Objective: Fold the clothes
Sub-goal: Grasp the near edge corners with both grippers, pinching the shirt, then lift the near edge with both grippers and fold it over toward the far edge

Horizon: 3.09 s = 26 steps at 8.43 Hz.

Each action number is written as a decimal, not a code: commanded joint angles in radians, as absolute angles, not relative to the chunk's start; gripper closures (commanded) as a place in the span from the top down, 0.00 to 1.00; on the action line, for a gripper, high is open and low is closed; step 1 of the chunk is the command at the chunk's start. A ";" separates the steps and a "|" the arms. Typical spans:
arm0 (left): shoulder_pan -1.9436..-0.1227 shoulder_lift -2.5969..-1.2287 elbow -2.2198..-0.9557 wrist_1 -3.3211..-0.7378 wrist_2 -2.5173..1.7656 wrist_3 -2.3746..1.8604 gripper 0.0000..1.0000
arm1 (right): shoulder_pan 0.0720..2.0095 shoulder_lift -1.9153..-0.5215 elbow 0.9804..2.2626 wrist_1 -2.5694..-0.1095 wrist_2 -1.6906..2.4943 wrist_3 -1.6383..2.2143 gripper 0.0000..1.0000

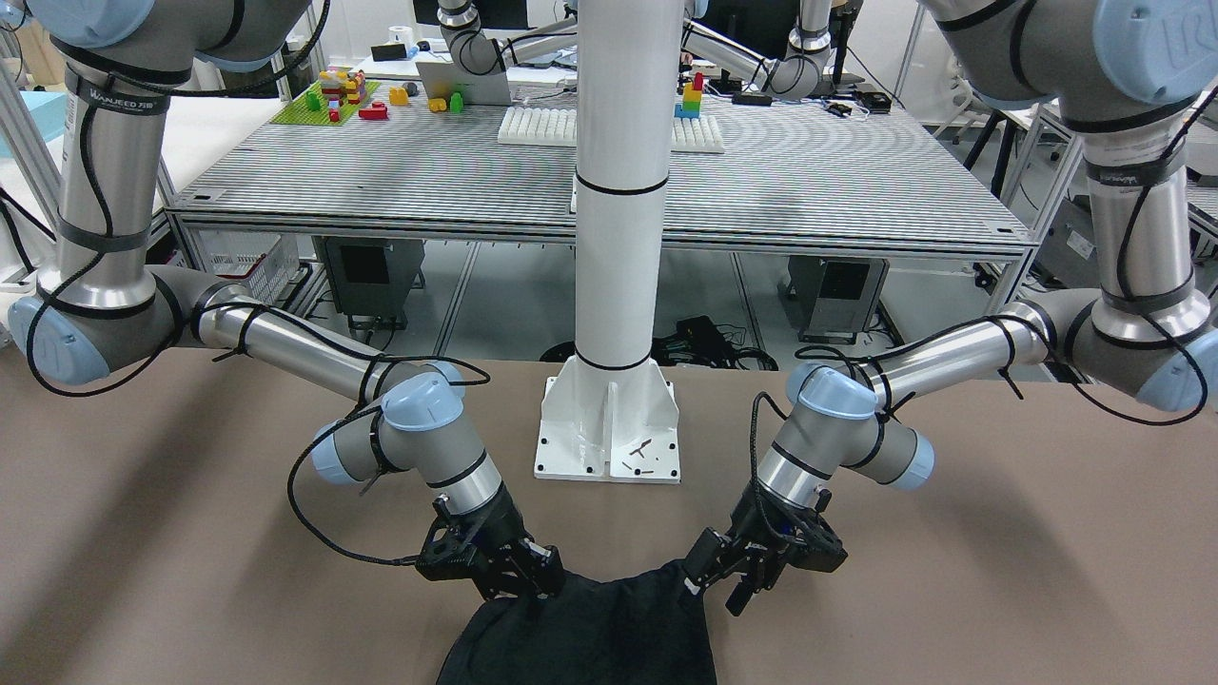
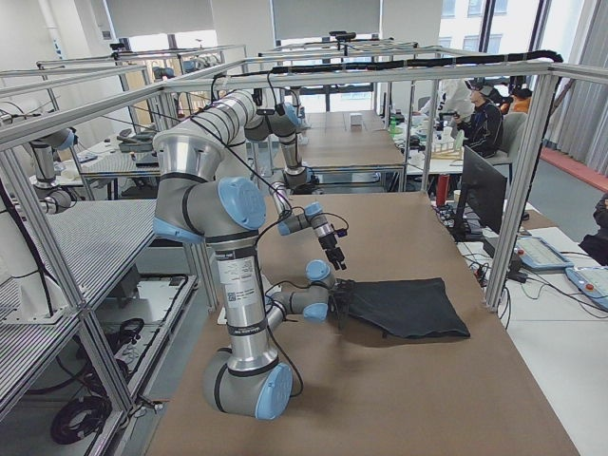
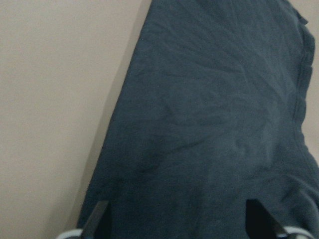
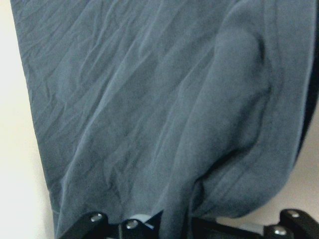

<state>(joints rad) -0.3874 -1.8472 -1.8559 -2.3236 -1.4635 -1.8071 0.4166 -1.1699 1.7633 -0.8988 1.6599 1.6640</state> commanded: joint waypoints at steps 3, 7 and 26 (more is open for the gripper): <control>-0.247 -1.835 -1.801 -2.325 -1.347 -1.818 0.95 | 0.417 -1.169 1.763 -0.899 1.657 1.663 0.00; -0.244 -1.855 -1.758 -2.332 -1.344 -1.818 0.94 | 0.419 -1.170 1.763 -0.899 1.657 1.663 0.00; -0.221 -1.803 -1.949 -2.321 -1.342 -1.754 0.00 | 0.402 -1.302 1.969 -0.902 1.696 1.683 0.00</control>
